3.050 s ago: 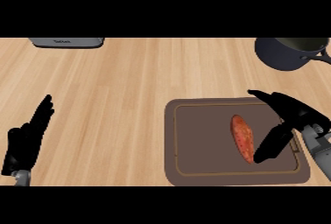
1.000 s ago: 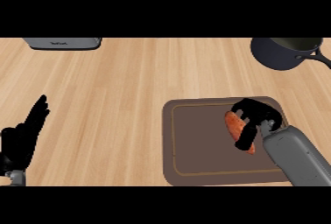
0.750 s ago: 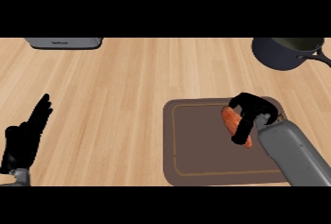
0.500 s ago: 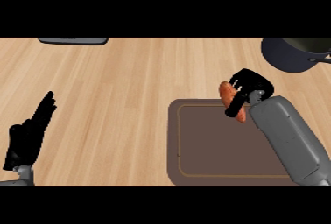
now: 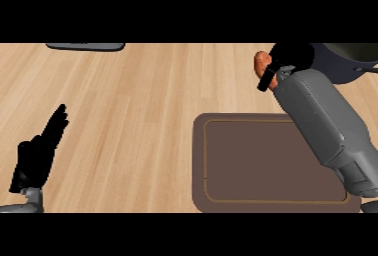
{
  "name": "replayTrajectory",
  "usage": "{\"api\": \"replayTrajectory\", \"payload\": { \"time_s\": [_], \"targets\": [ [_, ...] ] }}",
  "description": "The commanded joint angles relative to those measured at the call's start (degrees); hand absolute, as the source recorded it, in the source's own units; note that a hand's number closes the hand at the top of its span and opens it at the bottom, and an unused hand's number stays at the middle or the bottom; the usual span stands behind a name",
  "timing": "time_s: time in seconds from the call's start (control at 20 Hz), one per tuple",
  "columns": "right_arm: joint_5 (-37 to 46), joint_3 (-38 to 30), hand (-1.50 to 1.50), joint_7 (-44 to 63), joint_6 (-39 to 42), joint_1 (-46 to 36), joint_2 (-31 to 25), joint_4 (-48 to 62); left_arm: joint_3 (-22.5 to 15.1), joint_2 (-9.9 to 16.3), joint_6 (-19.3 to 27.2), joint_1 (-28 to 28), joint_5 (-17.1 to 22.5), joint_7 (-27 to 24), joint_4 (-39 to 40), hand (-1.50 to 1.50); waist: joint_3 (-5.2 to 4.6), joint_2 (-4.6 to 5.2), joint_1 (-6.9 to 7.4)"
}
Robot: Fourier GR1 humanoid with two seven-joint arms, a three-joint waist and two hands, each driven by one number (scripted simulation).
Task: Pick the sweet potato from the tray and place it in the pot
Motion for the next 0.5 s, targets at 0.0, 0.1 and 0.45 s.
{"api": "replayTrajectory", "payload": {
  "time_s": [0.0,0.1,0.45],
  "targets": [
    [9.0,2.5,1.50,5.8,-7.0,-7.3,-1.2,2.6,0.8,0.8,-1.4,0.0,1.2,0.6,-0.3,0.00,-0.05,-0.25,-0.05],
    [11.9,2.8,1.50,6.3,-7.4,-10.5,-3.7,3.4,1.7,1.2,-0.6,-1.0,0.8,0.6,0.6,0.00,-0.06,-0.31,-0.85],
    [13.9,-2.4,1.50,6.1,-18.5,-12.1,-3.0,4.0,-0.1,-0.9,1.7,0.0,-2.1,1.2,-0.9,0.00,0.04,-0.63,-2.15]
  ]
}}
